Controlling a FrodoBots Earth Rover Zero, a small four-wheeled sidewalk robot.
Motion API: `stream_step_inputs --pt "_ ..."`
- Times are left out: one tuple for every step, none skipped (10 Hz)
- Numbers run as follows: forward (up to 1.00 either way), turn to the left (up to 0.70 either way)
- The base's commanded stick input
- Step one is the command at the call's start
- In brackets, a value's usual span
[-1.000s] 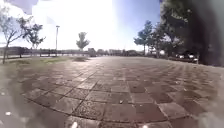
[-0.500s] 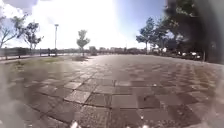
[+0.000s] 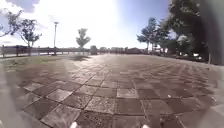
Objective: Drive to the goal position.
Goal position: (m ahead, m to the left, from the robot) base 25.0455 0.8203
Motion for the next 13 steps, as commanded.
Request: stream_step_inputs --pt "1.00 0.00" --pt "1.00 0.00" --pt "1.00 0.00" --pt "1.00 0.00" --pt "1.00 0.00" --pt "1.00 0.00" --pt "1.00 -0.05" --pt "1.00 -0.40" --pt "1.00 -0.39" --pt "1.00 -0.34" --pt "1.00 -0.12" --pt "1.00 0.00" --pt "1.00 0.00"
